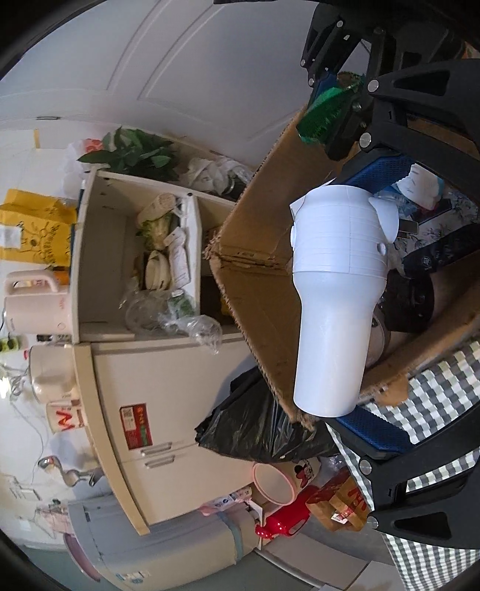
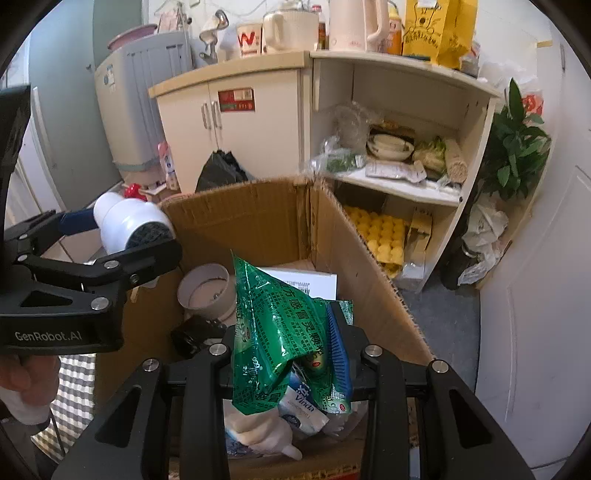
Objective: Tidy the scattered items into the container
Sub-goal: 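Lift and carry the fan and green packet with both tools over the box, then open the right tool dropping the packet while the left tool drops the fan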
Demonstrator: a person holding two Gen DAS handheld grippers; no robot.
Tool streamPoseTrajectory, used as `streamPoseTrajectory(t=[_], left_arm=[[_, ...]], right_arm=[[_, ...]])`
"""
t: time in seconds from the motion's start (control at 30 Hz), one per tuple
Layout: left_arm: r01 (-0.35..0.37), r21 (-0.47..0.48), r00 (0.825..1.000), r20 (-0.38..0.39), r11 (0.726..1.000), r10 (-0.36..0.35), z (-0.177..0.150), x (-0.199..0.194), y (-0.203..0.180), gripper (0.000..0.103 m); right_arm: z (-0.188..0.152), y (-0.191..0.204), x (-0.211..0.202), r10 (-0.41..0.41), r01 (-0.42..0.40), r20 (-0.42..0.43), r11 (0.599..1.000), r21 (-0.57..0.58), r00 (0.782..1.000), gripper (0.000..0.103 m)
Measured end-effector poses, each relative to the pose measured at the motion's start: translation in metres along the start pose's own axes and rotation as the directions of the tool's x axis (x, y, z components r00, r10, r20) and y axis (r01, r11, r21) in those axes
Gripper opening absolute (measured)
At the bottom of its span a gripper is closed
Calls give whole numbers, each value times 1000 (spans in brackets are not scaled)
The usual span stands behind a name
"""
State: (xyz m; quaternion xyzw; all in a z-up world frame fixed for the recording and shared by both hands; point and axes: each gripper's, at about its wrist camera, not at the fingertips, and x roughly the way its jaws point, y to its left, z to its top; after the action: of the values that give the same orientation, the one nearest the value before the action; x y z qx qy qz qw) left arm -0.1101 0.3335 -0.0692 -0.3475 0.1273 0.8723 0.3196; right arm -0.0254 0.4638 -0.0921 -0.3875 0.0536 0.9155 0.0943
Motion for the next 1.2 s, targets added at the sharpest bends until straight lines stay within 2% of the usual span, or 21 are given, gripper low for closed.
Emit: streamPoseTrajectory(t=[0.33,0.7,0.73,0.8,0.83,0.87,0.97,1.2], left_arm=[[25,53,995,-100,998,-19,0,39,-16,102],[20,72,992,-127,997,-11,2,45,-20,102],[20,70,992,-127,997,-11,2,44,-20,102],[12,62,991,-134,998,-4,3,45,-19,102],[10,55,990,-140,998,-2,3,46,-18,103],[11,44,989,-147,999,-5,4,46,-16,103],[25,5,986,-162,1000,-24,4,46,-10,103],[19,0,994,-106,1000,-19,9,21,-9,103]], right_arm=[[-12,-8,34,5,-5,-97,1000,-5,995,34],[-17,-9,41,14,-14,-124,1000,-1,992,34],[-17,-9,41,13,-13,-124,1000,-1,992,35],[-17,-8,39,9,-9,-121,1000,2,993,48],[-17,-8,37,5,-4,-116,1000,3,993,59],[-17,-7,35,-5,5,-108,1000,1,994,66],[-15,-4,27,-8,7,-91,1000,-5,996,66],[-12,0,10,-11,11,-56,1000,-5,998,67]])
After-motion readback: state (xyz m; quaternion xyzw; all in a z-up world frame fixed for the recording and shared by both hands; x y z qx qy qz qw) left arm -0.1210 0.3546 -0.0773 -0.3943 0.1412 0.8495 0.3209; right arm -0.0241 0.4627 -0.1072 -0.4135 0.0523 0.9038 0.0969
